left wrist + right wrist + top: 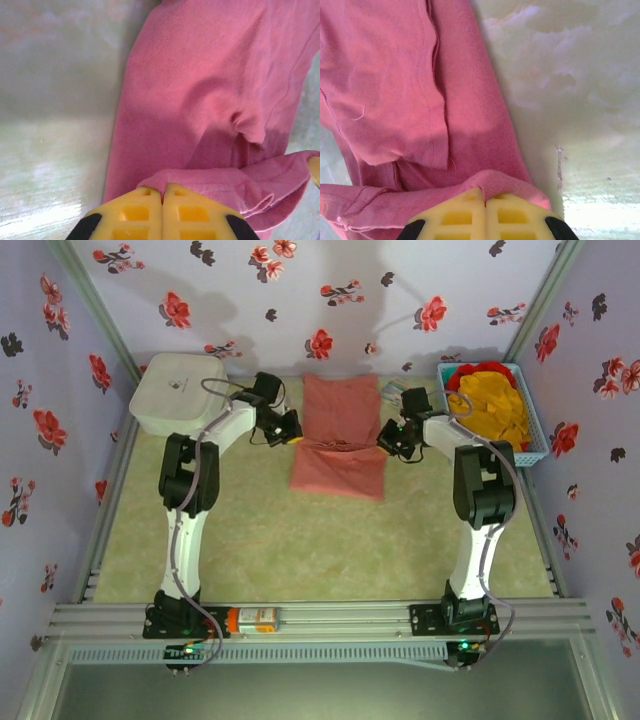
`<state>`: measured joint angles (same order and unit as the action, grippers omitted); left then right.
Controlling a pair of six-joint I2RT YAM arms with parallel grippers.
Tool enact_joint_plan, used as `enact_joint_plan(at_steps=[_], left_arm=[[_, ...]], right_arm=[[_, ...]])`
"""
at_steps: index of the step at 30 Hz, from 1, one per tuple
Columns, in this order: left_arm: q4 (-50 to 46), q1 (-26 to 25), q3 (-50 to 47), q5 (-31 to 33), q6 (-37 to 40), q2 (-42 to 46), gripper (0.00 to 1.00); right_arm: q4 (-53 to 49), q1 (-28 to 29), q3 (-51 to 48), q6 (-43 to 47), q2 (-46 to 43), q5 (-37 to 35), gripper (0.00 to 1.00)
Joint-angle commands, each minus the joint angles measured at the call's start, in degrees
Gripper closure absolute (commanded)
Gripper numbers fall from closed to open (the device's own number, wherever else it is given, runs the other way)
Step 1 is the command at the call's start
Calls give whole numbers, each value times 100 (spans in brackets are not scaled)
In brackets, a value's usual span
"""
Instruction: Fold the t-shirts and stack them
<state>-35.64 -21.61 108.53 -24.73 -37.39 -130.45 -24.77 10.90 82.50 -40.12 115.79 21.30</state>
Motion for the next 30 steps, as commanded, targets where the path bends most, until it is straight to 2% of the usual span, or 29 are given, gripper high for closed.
enact_joint_plan(at_steps=[1, 5, 7, 8, 9, 15, 18, 25, 30], left_arm=[[-110, 64, 361, -203, -60, -265, 96], [-84, 110, 534, -231, -88, -443, 77], [-97, 162, 614, -251, -62, -481, 67], [-104, 191, 625, -241, -39, -466, 60], [-112, 240, 625, -242, -10, -435, 59], [-180, 485, 137, -77, 258, 238, 52], [-11, 460, -474, -66, 354, 779, 49], [537, 240, -2499, -223, 473, 1926, 41], [1271, 81, -3764, -557, 306, 2272, 37]], right_arm=[[230, -27, 331, -130, 184, 239, 99], [342, -63, 539, -111, 406, 322, 85], [426, -88, 607, -96, 468, 360, 68], [443, -96, 618, -65, 471, 335, 56], [456, -114, 649, -35, 463, 344, 48], [431, -114, 404, 189, -40, 406, 27], [462, -100, 7, 217, -412, 502, 23], [216, 41, -1392, 196, -1419, 497, 27], [167, 282, -2360, 255, -1951, 44, 29]])
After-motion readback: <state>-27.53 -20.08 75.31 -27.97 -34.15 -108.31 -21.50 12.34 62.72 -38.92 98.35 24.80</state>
